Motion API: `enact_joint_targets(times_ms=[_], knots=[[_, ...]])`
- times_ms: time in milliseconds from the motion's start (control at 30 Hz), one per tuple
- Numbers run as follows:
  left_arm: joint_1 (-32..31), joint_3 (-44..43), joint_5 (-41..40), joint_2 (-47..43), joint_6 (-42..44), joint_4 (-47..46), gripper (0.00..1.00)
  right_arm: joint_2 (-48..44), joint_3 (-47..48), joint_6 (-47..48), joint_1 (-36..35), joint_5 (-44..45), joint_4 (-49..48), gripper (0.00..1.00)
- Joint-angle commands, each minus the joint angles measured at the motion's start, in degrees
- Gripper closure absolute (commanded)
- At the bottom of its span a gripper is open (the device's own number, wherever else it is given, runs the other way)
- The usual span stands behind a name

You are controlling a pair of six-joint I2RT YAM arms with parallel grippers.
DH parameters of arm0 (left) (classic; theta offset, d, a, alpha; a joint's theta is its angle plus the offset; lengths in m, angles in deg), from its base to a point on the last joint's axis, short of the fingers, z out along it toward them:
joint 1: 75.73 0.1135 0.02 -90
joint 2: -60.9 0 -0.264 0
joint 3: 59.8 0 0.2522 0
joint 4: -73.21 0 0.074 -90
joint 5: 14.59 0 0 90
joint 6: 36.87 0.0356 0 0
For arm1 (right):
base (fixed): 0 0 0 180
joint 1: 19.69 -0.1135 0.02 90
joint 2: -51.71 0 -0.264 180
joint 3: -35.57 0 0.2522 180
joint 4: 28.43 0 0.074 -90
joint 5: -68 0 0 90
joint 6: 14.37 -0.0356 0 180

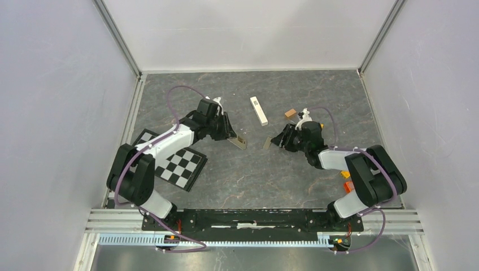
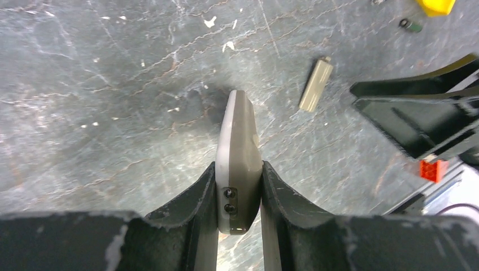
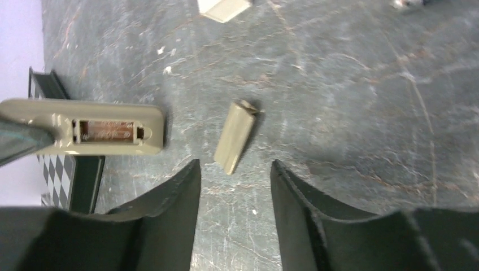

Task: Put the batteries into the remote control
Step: Remove the battery cover from the remote control, then pick up the battery from the center of the board.

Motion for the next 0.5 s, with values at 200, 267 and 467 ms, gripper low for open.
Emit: enact_joint_targets(times_ms=[200,267,467], knots=[[0.36,-10.70,22.15,-5.81,23.76,18.34,0.98,-7.58,2.20,13.84,-0.27,-29.48,-22.28,0.18],[0.38,-12.79,25.07,-8.08,29.35,23.41,0.98,-8.34,2.54,12.86,-0.68,-32.95,-26.22,0.17],[0.38,-14.70,27.96,-17.13,44.91,29.18,0.98,-8.65,4.70,10.40,-4.20,-42.64,-33.71,0.15]])
